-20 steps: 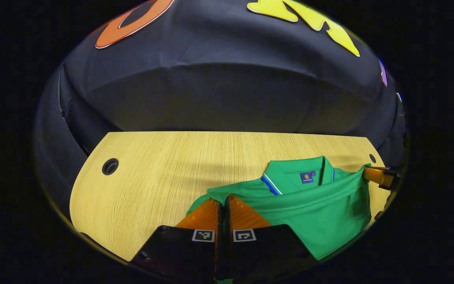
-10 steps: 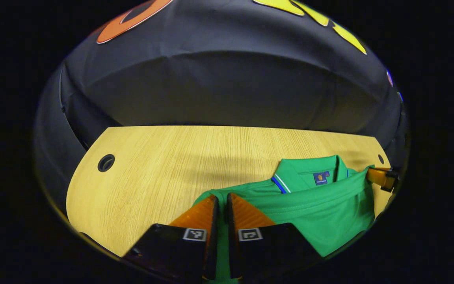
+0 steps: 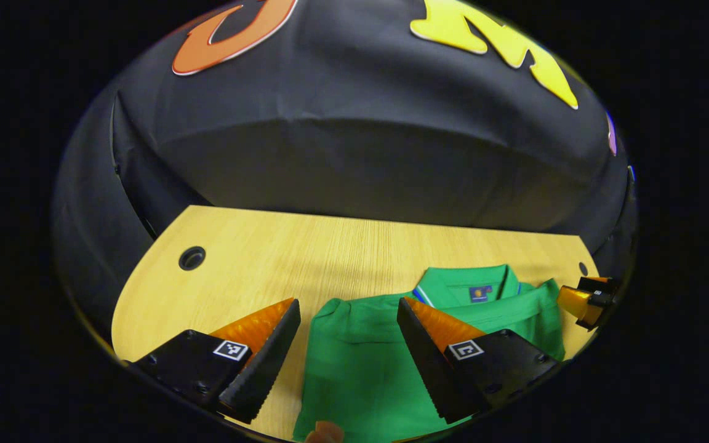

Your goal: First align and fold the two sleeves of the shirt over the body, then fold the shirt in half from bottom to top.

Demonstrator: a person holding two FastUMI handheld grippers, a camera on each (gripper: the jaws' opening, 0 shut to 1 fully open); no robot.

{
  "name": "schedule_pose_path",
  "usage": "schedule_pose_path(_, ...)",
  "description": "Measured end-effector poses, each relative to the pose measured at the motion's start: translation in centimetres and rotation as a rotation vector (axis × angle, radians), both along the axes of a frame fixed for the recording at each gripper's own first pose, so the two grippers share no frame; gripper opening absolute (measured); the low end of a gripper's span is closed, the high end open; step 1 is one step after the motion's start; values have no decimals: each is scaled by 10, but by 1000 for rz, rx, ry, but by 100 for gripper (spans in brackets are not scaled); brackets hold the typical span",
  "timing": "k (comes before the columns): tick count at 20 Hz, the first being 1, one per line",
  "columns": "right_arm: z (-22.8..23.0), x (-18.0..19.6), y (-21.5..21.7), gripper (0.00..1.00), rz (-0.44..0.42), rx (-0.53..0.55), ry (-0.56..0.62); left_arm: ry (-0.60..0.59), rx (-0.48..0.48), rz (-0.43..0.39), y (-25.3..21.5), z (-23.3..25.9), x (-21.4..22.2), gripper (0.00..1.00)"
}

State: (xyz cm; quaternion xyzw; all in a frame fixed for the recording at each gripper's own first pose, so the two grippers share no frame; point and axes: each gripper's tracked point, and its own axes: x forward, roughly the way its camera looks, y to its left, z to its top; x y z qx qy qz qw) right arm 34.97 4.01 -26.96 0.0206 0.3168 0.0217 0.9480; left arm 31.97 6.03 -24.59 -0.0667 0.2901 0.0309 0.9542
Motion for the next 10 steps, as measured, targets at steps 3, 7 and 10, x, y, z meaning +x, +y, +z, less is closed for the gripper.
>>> schedule_pose_path(3, 58, -32, -1, 94, -20, 27, -75, -76, 7, 3, 3, 59, -30, 100)
schedule_pose_path(7, 143, -86, -10, 94, -44, 19, -217, -195, 34, -2, -3, 135, -76, 100)
schedule_pose_path(10, 195, -133, -13, 98, -34, 16, -307, -264, 69, -18, -8, 172, -114, 100)
